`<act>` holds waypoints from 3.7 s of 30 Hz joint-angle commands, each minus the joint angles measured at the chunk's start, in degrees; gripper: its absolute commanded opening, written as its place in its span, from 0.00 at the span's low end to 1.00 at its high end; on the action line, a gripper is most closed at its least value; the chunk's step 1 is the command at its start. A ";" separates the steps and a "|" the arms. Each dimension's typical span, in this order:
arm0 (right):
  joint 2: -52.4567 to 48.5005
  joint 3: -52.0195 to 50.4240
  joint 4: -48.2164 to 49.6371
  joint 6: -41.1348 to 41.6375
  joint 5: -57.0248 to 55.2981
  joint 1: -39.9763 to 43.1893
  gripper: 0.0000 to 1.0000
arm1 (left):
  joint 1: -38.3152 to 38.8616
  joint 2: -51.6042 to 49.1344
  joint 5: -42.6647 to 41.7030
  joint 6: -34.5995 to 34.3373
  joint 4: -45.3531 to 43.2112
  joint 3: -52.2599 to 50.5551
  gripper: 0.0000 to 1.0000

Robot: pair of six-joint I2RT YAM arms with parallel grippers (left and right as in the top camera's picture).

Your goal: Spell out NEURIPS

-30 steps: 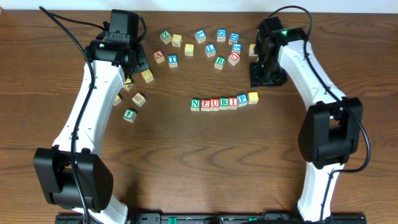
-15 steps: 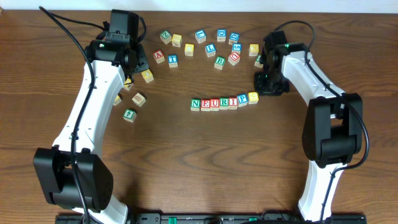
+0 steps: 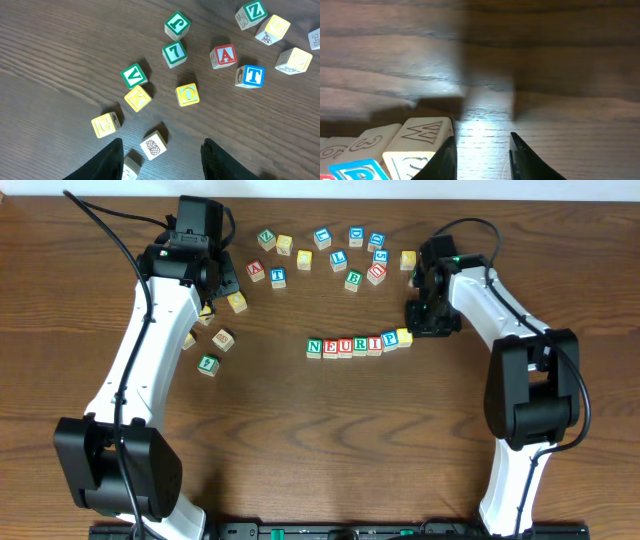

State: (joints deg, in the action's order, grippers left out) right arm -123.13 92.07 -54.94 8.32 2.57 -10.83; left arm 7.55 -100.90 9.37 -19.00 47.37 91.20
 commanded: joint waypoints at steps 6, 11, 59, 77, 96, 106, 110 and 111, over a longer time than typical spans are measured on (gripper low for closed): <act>0.50 -0.37 0.09 -4.15 -0.04 -3.17 0.33 | -0.13 0.04 0.13 0.92 0.15 -0.87 0.50; 0.50 -0.37 -0.11 -4.09 0.02 -3.52 0.35 | -0.13 0.04 0.11 0.92 0.15 -0.87 0.50; 0.48 2.91 6.19 15.87 -2.64 -11.30 0.01 | -0.09 0.04 -2.29 0.94 0.13 -0.90 0.50; 0.33 0.90 7.30 14.34 -2.01 -13.60 0.01 | -0.09 0.04 -2.29 0.94 0.13 -0.90 0.50; 0.33 0.90 4.92 14.36 -1.99 -13.60 0.01 | -0.09 0.04 -2.29 0.94 0.13 -0.90 0.50; 0.33 0.90 4.11 14.36 -1.97 -13.70 0.01 | -0.09 0.04 -2.29 0.94 0.11 -0.90 0.49; 0.33 0.90 3.72 14.40 -1.97 -13.70 0.01 | -0.09 0.04 -2.29 0.94 0.13 -0.90 0.50; 0.33 0.90 3.61 14.38 -1.97 -13.70 0.01 | -0.09 0.04 -2.29 0.94 0.13 -0.90 0.50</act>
State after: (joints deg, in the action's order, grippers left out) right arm -123.13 93.30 -51.09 23.18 1.23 -24.10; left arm 7.55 -100.90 7.40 -19.03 47.37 91.20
